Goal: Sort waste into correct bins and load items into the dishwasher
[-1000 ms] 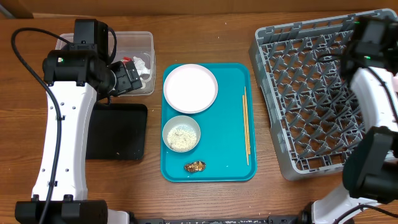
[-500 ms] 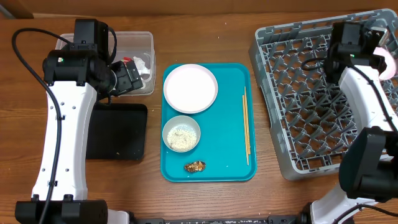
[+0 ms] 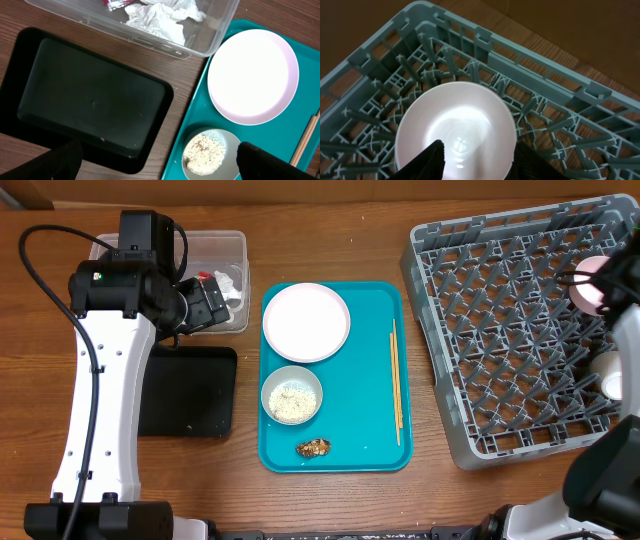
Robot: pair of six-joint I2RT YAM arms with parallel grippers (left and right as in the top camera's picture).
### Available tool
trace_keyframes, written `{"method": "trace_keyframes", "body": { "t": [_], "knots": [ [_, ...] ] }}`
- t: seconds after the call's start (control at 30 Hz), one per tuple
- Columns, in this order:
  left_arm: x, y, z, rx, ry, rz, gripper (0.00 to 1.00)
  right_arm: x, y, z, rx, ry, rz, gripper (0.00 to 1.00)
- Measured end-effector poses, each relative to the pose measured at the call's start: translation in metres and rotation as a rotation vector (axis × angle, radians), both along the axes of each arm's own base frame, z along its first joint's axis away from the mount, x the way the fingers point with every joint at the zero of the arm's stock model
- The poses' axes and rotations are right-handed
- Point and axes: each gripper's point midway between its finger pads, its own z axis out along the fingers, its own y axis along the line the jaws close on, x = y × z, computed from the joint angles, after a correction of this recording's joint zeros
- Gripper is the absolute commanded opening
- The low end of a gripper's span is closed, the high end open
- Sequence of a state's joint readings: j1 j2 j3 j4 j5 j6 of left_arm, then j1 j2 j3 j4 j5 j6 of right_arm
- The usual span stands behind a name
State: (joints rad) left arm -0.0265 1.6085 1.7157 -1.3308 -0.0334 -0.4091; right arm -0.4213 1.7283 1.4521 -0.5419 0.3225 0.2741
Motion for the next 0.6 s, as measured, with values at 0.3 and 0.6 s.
{"method": "trace_keyframes", "body": {
  "t": [0.3, 0.6],
  "knots": [
    [0.000, 0.000, 0.000, 0.000, 0.000, 0.000, 1.00, -0.009, -0.023, -0.011, 0.190, -0.112, -0.046, 0.47],
    [0.000, 0.000, 0.000, 0.000, 0.001, 0.000, 0.99, -0.013, -0.016, -0.061, 0.300, -0.015, -0.084, 0.46]
  ]
}}
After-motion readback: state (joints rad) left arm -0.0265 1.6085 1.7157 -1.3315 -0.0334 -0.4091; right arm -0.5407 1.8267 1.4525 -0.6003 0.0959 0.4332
